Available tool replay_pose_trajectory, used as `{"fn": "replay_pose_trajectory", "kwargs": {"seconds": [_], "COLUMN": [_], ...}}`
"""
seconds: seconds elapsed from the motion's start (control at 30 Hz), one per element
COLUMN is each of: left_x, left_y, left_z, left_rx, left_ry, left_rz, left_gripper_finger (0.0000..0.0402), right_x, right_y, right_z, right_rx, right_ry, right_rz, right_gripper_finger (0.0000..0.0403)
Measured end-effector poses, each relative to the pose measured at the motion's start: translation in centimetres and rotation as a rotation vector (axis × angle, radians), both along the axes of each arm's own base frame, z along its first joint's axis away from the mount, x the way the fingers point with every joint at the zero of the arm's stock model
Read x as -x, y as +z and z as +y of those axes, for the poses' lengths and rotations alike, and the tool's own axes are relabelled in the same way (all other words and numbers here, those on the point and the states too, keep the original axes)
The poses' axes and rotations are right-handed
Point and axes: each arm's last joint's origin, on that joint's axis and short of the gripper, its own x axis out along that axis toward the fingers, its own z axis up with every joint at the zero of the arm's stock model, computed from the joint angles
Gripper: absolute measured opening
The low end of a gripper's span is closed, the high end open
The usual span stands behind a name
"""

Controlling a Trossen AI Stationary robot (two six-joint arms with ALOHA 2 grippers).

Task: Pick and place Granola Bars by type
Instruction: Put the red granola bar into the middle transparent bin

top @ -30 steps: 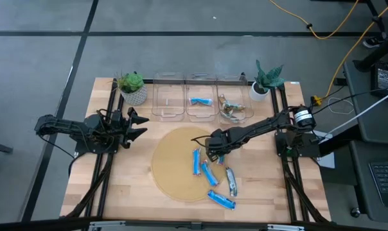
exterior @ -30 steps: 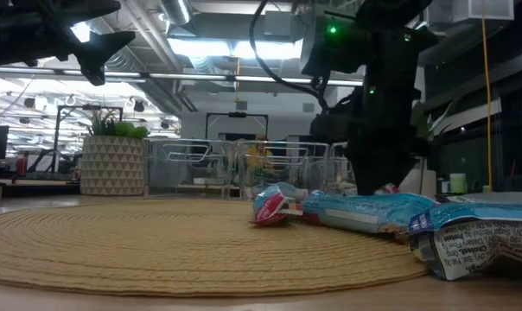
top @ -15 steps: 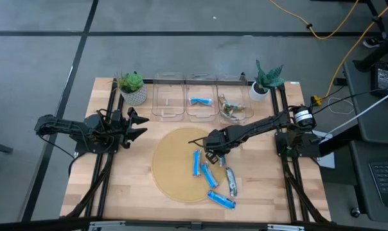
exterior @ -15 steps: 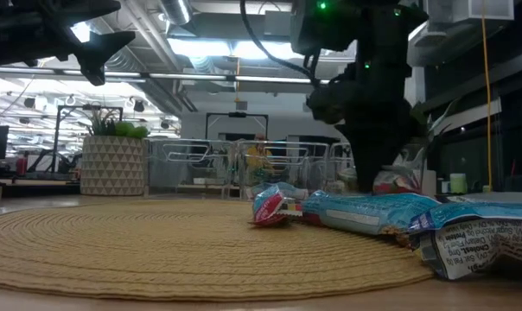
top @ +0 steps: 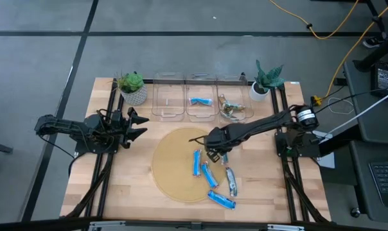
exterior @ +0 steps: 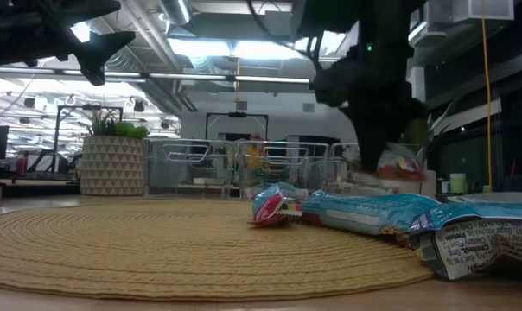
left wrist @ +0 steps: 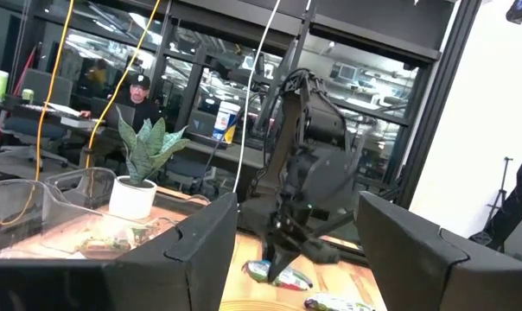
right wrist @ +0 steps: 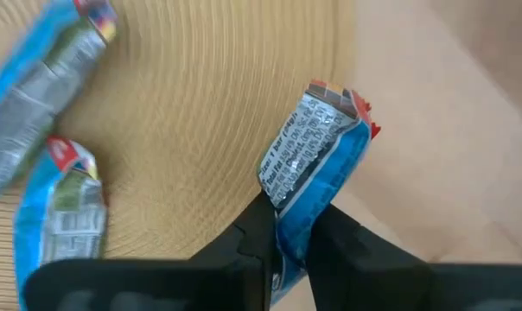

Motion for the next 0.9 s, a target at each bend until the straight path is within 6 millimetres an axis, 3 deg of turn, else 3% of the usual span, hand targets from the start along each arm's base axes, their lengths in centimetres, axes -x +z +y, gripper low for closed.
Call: {"fn": "replay_pose_trajectory", "kwargs": {"seconds": [0.27,0.57,0.9], "left_x": [0.0,0.0,0.0], "left_y": [0.0,0.0,0.0], "left_z": [0.0,0.0,0.0], "left_rx": [0.0,0.0,0.0], "left_ry": [0.0,0.0,0.0], "left_rz": [0.0,0.0,0.0], "left_gripper_finger": [0.0226,0.0226,0.0226], "right_x": [1.5,4.1,5.6], "right_y": [4.3,9.6,12.8], "right_z": [-0.6,-1.2,-1.5], "right_rx": [0.096,0.174,0.242], "right_ry": [-0.015,0.093,0.285], "right_rz": [-0.147,-0.329,-0.478], "right_gripper_finger": [0.0055,0.0055,0.0055]}}
